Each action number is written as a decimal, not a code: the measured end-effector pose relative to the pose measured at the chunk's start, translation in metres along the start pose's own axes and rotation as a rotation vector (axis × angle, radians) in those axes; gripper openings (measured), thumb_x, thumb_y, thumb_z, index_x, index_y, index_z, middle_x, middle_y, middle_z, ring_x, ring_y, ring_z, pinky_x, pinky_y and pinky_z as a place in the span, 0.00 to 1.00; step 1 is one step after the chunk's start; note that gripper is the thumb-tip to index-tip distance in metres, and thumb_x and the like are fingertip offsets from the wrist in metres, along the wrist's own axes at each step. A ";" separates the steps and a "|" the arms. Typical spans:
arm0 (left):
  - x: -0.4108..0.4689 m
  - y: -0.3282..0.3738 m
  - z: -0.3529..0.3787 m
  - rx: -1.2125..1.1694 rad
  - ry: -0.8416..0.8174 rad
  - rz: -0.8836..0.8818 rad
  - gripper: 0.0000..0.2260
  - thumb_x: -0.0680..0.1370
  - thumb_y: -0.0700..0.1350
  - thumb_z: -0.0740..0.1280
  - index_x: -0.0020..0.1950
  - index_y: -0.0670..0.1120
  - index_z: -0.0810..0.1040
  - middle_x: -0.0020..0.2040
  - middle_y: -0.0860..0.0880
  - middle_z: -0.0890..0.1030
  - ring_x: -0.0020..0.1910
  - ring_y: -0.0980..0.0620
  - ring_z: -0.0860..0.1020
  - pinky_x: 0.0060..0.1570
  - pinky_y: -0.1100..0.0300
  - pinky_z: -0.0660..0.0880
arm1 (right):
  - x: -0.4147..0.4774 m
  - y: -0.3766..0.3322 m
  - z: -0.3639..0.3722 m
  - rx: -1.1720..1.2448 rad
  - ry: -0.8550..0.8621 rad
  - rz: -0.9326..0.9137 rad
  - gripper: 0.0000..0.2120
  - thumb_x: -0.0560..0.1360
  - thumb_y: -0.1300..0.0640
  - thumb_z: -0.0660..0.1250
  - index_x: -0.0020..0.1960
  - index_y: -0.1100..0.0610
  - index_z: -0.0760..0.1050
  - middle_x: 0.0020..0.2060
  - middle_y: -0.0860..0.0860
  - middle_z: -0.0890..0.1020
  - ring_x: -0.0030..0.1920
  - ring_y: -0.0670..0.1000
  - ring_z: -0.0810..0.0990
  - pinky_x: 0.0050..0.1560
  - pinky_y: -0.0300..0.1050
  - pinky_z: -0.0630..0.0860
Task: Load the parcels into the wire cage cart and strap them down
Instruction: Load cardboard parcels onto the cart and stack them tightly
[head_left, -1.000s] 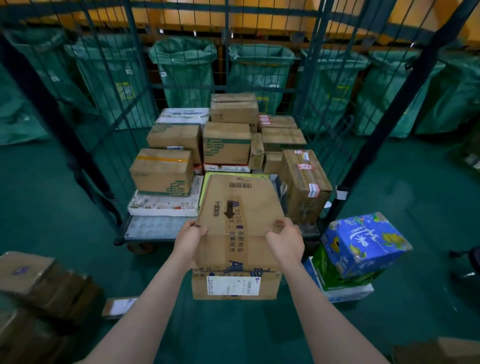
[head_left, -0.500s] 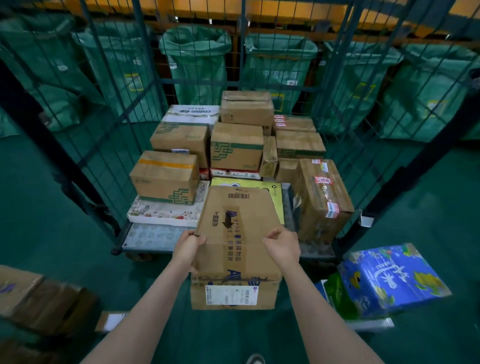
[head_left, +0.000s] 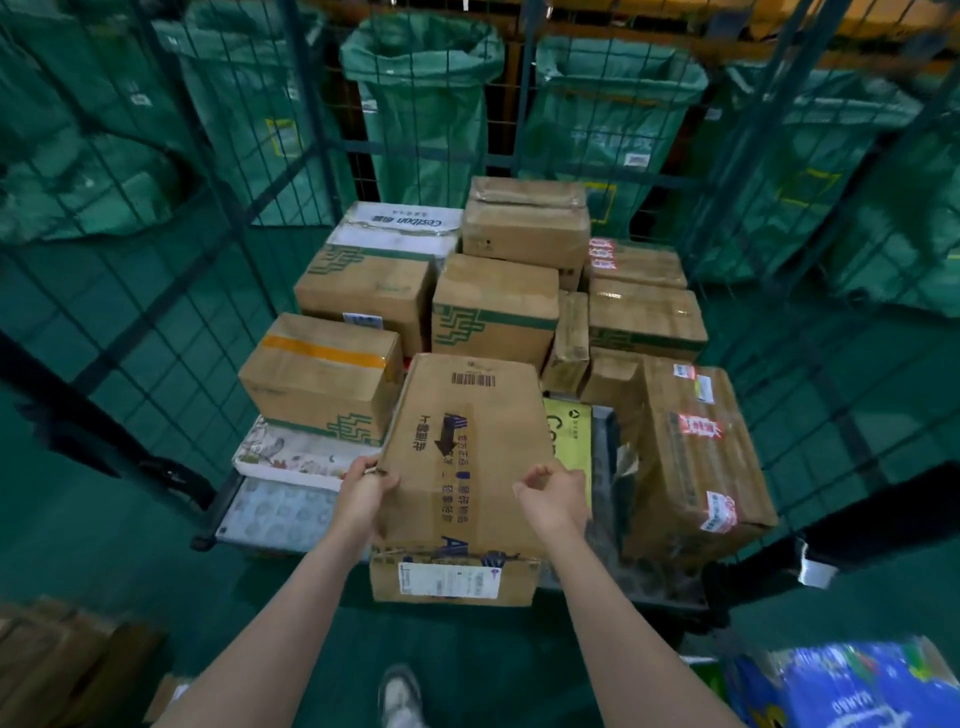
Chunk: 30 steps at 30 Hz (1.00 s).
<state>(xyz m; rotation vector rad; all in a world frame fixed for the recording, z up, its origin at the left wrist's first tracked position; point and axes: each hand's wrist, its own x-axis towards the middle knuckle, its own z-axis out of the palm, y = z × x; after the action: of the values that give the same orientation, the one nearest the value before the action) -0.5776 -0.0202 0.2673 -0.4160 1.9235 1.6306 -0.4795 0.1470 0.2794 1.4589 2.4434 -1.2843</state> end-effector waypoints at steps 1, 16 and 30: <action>0.014 0.003 0.002 0.003 0.006 0.003 0.08 0.79 0.37 0.59 0.57 0.46 0.69 0.54 0.46 0.74 0.54 0.44 0.71 0.58 0.38 0.70 | 0.012 -0.005 0.005 0.004 -0.012 -0.005 0.05 0.75 0.59 0.67 0.51 0.54 0.74 0.60 0.53 0.68 0.43 0.47 0.70 0.32 0.34 0.62; 0.230 0.006 0.020 0.024 0.014 -0.085 0.12 0.78 0.36 0.60 0.57 0.51 0.70 0.57 0.45 0.74 0.59 0.42 0.71 0.57 0.42 0.71 | 0.184 -0.035 0.119 0.012 -0.006 0.072 0.07 0.73 0.60 0.68 0.44 0.51 0.71 0.63 0.53 0.69 0.58 0.50 0.74 0.46 0.34 0.66; 0.293 -0.027 0.022 0.182 0.148 -0.022 0.15 0.74 0.26 0.55 0.55 0.43 0.66 0.54 0.43 0.73 0.53 0.45 0.72 0.49 0.51 0.72 | 0.220 -0.008 0.186 0.017 -0.087 -0.004 0.12 0.72 0.62 0.71 0.53 0.55 0.71 0.61 0.52 0.64 0.51 0.50 0.74 0.56 0.38 0.71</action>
<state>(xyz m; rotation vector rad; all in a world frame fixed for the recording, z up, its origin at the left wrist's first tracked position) -0.7869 0.0328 0.0663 -0.4935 2.1477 1.4308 -0.6778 0.1830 0.0734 1.3716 2.3878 -1.3423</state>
